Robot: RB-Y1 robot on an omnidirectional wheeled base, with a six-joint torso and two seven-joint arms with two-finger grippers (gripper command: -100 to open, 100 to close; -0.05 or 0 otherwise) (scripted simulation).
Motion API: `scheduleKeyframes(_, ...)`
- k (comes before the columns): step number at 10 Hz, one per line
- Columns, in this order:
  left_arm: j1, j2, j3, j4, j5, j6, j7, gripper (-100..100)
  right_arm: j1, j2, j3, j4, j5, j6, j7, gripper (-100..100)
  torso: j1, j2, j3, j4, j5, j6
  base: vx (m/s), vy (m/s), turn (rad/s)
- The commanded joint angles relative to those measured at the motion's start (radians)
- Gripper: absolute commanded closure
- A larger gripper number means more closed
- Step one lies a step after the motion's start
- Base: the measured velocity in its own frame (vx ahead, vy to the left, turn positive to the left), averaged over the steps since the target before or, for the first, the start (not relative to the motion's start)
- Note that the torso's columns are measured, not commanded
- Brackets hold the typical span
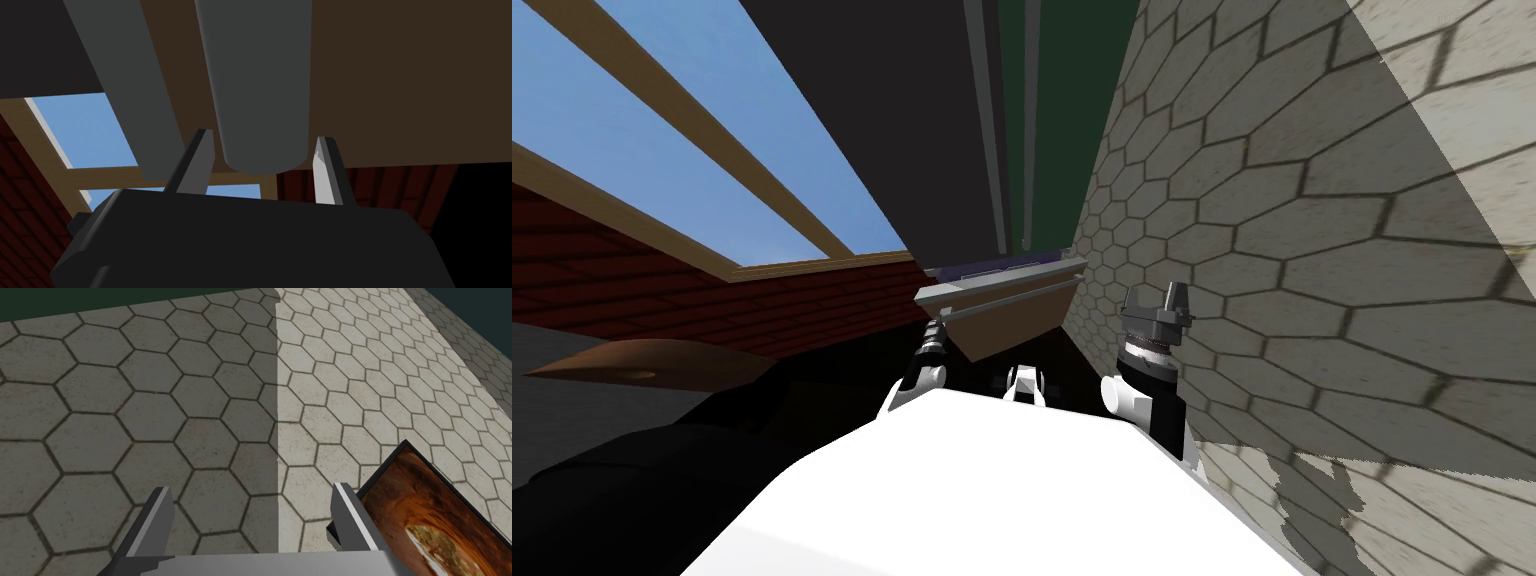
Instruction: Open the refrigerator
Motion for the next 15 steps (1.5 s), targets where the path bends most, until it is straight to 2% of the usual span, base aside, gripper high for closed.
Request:
scheduleKeyframes(1, -0.074, 0.014, 0.035, 0.076, -0.021, -0.012, -0.016, 100, 0.000, 0.000, 0.000, 0.000, 0.000, 0.000, 0.000, 0, 0.001, -0.004, -0.002, -0.002, 0.002, 0.001, -0.115, -0.023, -0.008)
scheduleKeyframes(3, -0.132, 0.014, 0.035, 0.130, -0.021, -0.012, -0.016, 100, 0.000, 0.000, 0.000, 0.000, 0.000, 0.000, 0.000, 0, 0.001, 0.001, 0.001, -0.002, 0.002, -0.002, -0.110, -0.037, 0.018)
scheduleKeyframes(4, -0.132, 0.014, 0.035, 0.149, -0.021, -0.012, -0.016, 100, 0.000, 0.000, 0.000, 0.000, 0.000, 0.000, 0.000, 0, 0.003, -0.003, -0.001, -0.002, 0.002, 0.000, -0.019, 0.001, -0.003)
scheduleKeyframes(5, -0.178, 0.029, 0.066, 0.177, -0.037, -0.022, -0.028, 100, 0.000, 0.000, 0.000, 0.000, 0.000, 0.000, 0.000, 0, 0.004, -0.007, -0.004, -0.004, 0.004, 0.000, -0.109, -0.019, 0.018)
scheduleKeyframes(7, -0.232, 0.029, 0.066, 0.219, -0.037, -0.022, -0.028, 100, 0.000, 0.000, 0.000, 0.000, 0.000, 0.000, 0.000, 0, 0.002, 0.000, 0.000, -0.002, 0.002, -0.002, -0.091, -0.038, 0.014)
scheduleKeyframes(9, -0.232, 0.029, 0.066, 0.253, -0.037, -0.022, -0.028, 100, 0.000, 0.000, 0.000, 0.000, 0.000, 0.000, 0.000, 0, 0.004, -0.005, -0.003, -0.003, 0.003, -0.001, -0.011, 0.012, -0.009)
scheduleKeyframes(10, -0.289, 0.044, 0.096, 0.285, -0.054, -0.032, -0.040, 100, 0.000, 0.000, 0.000, 0.000, 0.000, 0.000, 0.000, 0, 0.006, -0.007, -0.004, -0.006, 0.005, -0.002, -0.096, -0.022, 0.012)
scheduleKeyframes(12, -0.332, 0.044, 0.096, 0.322, -0.054, -0.032, -0.040, 100, 0.000, 0.000, 0.000, 0.000, 0.000, 0.000, 0.000, 0, 0.004, 0.003, 0.002, -0.002, 0.003, -0.004, -0.115, -0.022, 0.013)
scheduleKeyframes(13, -0.332, 0.044, 0.096, 0.348, -0.054, -0.032, -0.040, 100, 0.000, 0.000, 0.000, 0.000, 0.000, 0.000, 0.000, 0, 0.004, 0.000, 0.000, -0.002, 0.003, -0.004, -0.017, -0.011, 0.005)
scheduleKeyframes(14, -0.398, 0.060, 0.126, 0.389, -0.071, -0.043, -0.052, 100, 0.000, 0.000, 0.000, 0.000, 0.000, 0.000, 0.000, 0, 0.006, -0.006, -0.003, -0.005, 0.005, -0.003, -0.104, -0.055, 0.010)
scheduleKeyframes(15, -0.431, 0.060, 0.126, 0.417, -0.071, -0.043, -0.052, 100, 0.000, 0.000, 0.000, 0.000, 0.000, 0.000, 0.000, 0, 0.004, -0.003, -0.002, -0.004, 0.003, -0.004, -0.138, -0.029, 0.038)
